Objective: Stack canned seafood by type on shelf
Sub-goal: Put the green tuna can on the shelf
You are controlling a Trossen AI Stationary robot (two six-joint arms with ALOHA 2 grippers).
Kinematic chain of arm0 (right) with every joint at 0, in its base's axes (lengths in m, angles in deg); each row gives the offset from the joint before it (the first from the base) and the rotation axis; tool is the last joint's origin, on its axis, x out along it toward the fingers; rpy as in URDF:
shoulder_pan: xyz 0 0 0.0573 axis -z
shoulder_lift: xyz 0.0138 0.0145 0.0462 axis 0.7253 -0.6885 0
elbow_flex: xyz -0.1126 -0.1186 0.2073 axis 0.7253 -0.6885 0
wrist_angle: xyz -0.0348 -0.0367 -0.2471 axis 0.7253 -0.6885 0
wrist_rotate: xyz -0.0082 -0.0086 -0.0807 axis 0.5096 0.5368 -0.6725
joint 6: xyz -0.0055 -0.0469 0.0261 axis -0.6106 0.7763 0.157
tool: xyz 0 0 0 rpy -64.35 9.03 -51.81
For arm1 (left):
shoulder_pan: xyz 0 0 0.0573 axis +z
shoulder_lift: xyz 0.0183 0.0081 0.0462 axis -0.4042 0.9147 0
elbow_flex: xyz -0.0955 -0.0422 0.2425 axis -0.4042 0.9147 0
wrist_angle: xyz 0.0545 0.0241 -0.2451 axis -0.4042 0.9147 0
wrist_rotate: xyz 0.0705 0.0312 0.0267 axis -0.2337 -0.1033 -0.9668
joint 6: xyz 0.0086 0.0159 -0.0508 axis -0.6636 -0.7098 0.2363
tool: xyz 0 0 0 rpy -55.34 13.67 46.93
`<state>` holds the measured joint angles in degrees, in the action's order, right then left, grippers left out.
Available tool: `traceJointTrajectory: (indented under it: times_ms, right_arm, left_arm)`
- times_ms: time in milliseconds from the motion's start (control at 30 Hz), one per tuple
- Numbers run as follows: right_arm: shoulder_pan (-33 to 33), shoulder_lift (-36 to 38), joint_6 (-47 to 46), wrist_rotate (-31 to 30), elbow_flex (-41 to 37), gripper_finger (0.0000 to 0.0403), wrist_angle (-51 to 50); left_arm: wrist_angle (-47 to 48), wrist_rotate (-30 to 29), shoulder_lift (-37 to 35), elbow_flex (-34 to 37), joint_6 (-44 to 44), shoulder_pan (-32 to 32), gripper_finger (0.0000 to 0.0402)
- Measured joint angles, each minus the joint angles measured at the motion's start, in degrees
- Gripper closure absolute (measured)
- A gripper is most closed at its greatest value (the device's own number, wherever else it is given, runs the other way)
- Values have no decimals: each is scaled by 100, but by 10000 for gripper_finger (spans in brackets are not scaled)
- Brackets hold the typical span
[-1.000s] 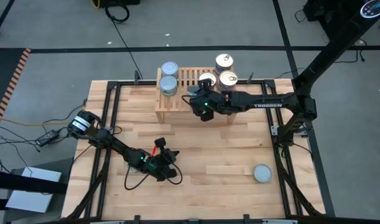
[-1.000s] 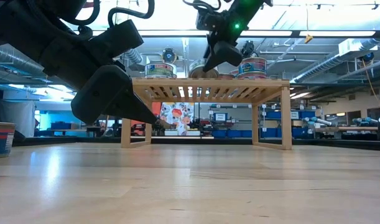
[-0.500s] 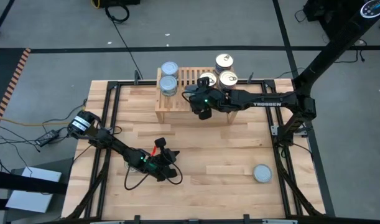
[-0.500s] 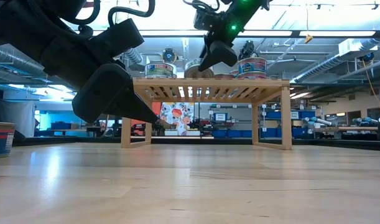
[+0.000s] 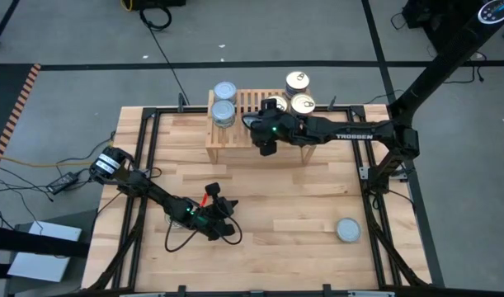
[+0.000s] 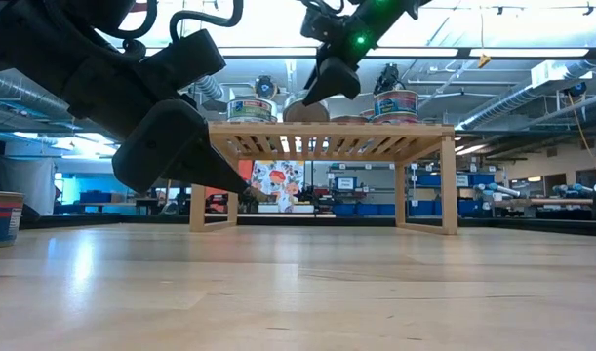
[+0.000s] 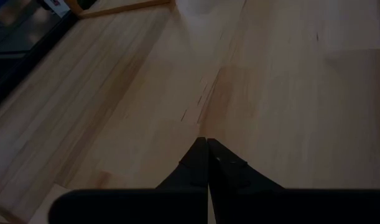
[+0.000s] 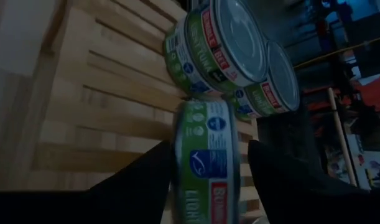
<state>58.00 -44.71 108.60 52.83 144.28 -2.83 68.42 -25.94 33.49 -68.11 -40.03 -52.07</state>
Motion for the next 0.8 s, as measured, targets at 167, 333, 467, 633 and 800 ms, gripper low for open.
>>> traceJointTrajectory:
  times_ms: [167,333,467,633,800]
  right_arm:
    - [0,0,-286,101,0,175,38]
    - [0,0,-747,107,0,174,-140]
    - [-7,0,-1121,109,1,174,-190]
    - [92,0,-1564,227,2,205,-184]
    - [362,0,-2107,535,6,326,29]
  left_arm:
    - [2,4,0,0,0,0,400]
    - [17,7,0,0,0,0,400]
    - [20,9,0,0,0,0,400]
    - [17,13,0,0,0,0,400]
    - [17,15,0,0,0,0,400]
